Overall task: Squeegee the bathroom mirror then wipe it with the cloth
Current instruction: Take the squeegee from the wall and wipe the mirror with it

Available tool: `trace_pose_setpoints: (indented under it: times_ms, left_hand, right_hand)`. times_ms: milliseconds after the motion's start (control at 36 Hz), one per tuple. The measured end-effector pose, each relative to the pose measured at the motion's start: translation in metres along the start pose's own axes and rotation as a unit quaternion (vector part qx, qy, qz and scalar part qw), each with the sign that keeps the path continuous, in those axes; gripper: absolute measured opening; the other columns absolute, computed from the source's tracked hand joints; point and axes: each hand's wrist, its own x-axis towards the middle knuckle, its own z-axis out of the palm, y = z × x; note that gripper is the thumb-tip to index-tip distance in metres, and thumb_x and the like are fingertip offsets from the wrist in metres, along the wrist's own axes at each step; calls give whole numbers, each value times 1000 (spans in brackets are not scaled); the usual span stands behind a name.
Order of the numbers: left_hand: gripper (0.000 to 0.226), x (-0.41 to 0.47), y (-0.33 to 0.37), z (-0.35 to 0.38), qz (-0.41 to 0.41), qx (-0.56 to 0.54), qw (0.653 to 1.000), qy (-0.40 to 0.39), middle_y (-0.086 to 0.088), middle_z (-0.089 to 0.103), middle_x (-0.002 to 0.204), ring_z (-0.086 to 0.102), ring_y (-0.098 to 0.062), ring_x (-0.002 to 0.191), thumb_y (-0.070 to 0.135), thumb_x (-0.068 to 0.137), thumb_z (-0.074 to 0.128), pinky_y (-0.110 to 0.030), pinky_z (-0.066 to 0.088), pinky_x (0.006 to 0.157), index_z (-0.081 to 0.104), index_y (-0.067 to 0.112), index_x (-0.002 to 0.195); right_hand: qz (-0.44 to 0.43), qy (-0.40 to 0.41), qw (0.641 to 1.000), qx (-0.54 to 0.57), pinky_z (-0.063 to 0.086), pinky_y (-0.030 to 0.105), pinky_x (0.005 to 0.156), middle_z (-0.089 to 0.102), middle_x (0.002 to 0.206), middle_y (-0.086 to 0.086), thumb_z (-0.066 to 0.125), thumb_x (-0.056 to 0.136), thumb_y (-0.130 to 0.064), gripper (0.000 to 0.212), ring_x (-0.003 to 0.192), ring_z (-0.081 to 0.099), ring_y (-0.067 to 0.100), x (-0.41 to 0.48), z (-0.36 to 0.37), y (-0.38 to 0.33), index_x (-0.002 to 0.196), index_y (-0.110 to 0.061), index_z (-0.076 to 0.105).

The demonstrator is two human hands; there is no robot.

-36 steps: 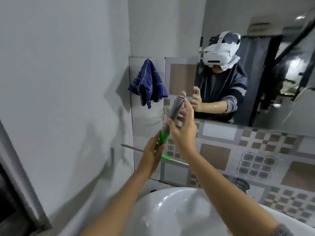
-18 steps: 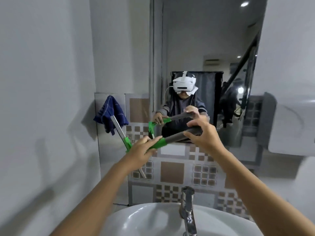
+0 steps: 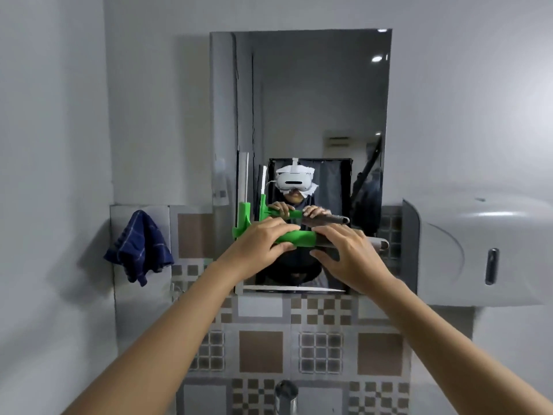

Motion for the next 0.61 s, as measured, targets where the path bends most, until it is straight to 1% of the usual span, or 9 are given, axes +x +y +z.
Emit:
trace_pose_setpoints:
  times_ms: [56,139,222,306,389,444,500,556,611]
  left_hand:
    - [42,13,-2,-1,20,10,1000,11,-6,61,118,52,-16,111,18,87,59,-24,35,102,51,10,128]
    - [43,31,-9,-2,50,27,998,26,-7,62,115,53,-17,109,16,86,61,-20,33,100,52,10,128]
    - [43,48,-19,-8,83,59,994,41,-8,65,110,58,-19,102,18,85,61,-30,44,96,52,9,127]
    - [43,65,-36,-16,104,139,979,103,-4,68,104,62,-18,93,33,88,49,-32,50,86,55,10,124]
    - [43,83,-53,-24,90,197,960,177,-4,66,106,61,-20,96,37,89,44,-35,49,88,57,12,122]
    - [46,96,-64,-29,51,216,951,217,-9,61,118,57,-25,109,39,91,40,-40,46,96,55,11,124]
    - [52,104,-78,-35,-19,212,943,257,-14,49,135,44,-30,126,42,93,33,-41,33,105,48,10,131]
    - [56,106,-94,-38,-104,178,928,311,-12,35,146,28,-28,137,44,94,28,-38,23,110,36,11,139]
    - [63,99,-108,-36,-189,106,913,345,-9,24,152,17,-22,141,49,93,23,-36,17,114,25,11,143]
  right_hand:
    - [2,20,1000,-12,41,39,90,64,114,-1,62,84,-38,43,107,57,22,8,0,6,122,-18,55]
    - [-9,56,998,-37,37,33,77,63,111,-3,57,85,-42,43,103,57,21,21,-2,13,124,-25,54]
    - [-24,74,996,-50,31,30,72,63,106,-5,50,84,-44,42,95,57,20,41,-6,22,123,-29,55]
    - [-52,86,994,-50,34,32,72,63,103,-5,49,85,-40,41,89,58,20,72,-14,31,124,-28,55]
    - [-77,106,989,-68,32,32,71,63,98,-4,50,86,-37,40,86,57,20,108,-23,34,124,-28,54]
    - [-80,108,988,-77,30,34,72,63,99,-2,53,89,-36,37,90,56,21,134,-27,37,124,-28,54]
    - [-72,119,986,-93,30,35,73,61,98,-2,57,89,-35,35,91,56,23,161,-29,41,123,-29,54]
    - [-63,134,984,-102,27,33,74,60,98,-2,56,89,-35,34,92,55,23,185,-33,43,123,-31,53]
    - [-54,139,984,-98,24,33,76,59,102,-1,50,92,-35,33,97,52,22,205,-40,44,125,-32,51]
